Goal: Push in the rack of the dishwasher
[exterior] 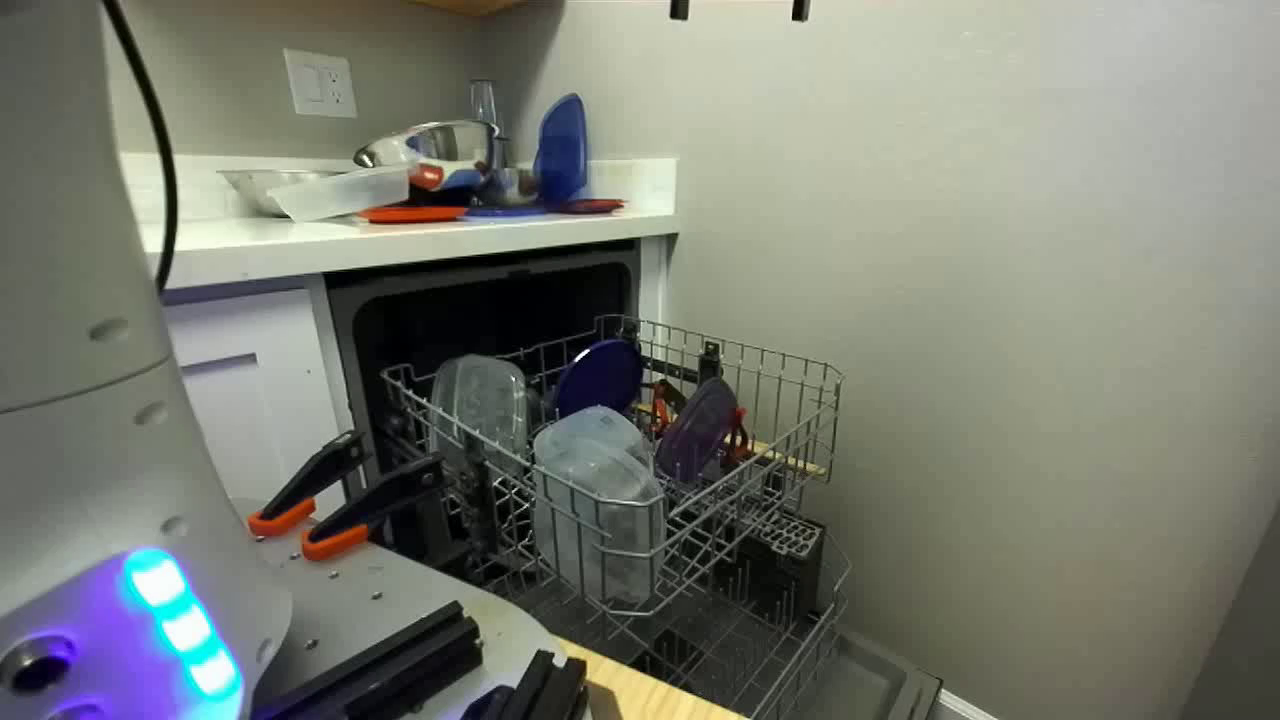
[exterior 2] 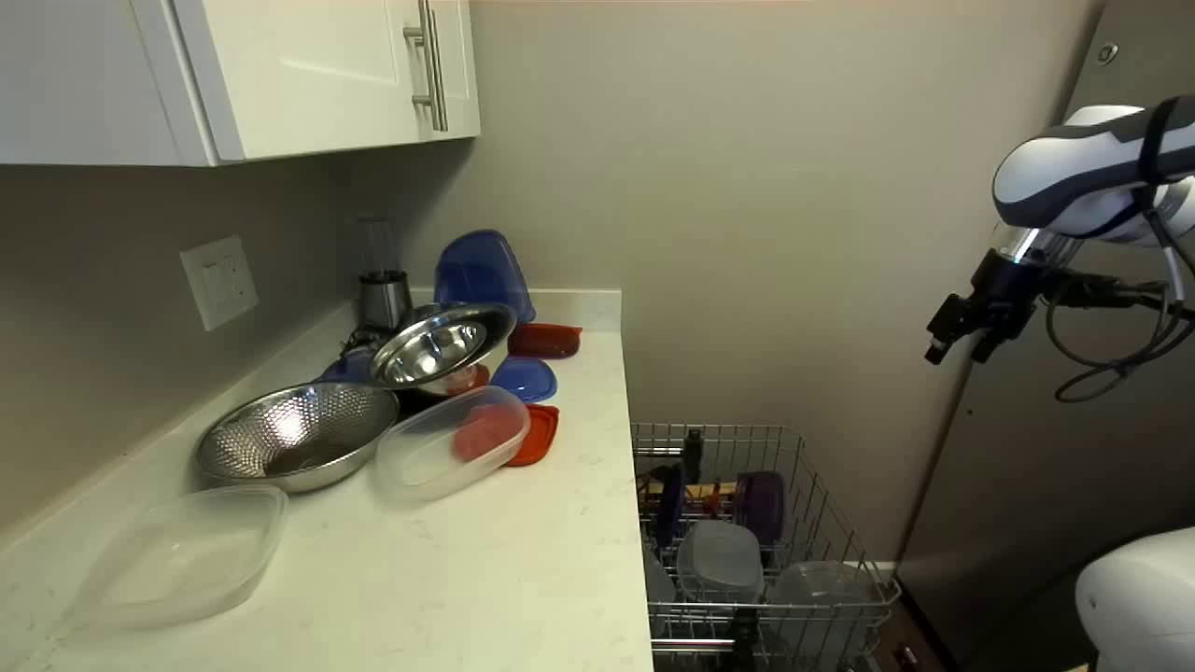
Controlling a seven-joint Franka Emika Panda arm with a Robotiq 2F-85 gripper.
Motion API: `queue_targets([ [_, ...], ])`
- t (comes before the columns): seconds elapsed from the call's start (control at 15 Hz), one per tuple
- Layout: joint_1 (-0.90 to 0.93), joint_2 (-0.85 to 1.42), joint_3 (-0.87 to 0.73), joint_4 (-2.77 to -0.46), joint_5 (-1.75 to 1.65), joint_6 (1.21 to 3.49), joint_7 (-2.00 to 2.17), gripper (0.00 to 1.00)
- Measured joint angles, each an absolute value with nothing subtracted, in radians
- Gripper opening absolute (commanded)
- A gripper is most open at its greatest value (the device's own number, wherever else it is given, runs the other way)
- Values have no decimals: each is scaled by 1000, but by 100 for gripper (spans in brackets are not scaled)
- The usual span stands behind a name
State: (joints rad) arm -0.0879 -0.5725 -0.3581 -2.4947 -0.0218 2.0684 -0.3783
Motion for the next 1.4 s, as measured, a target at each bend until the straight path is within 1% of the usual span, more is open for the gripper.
queue_targets([
  [0.93, -89, -568, -352, -2498, -21, 2083, -377, 100],
  [1.13, -86, -525, -340, -2527, -6, 2205, -376, 100],
  [1.4, -75, -392, -320, -2558, 32, 2405, -364, 100],
])
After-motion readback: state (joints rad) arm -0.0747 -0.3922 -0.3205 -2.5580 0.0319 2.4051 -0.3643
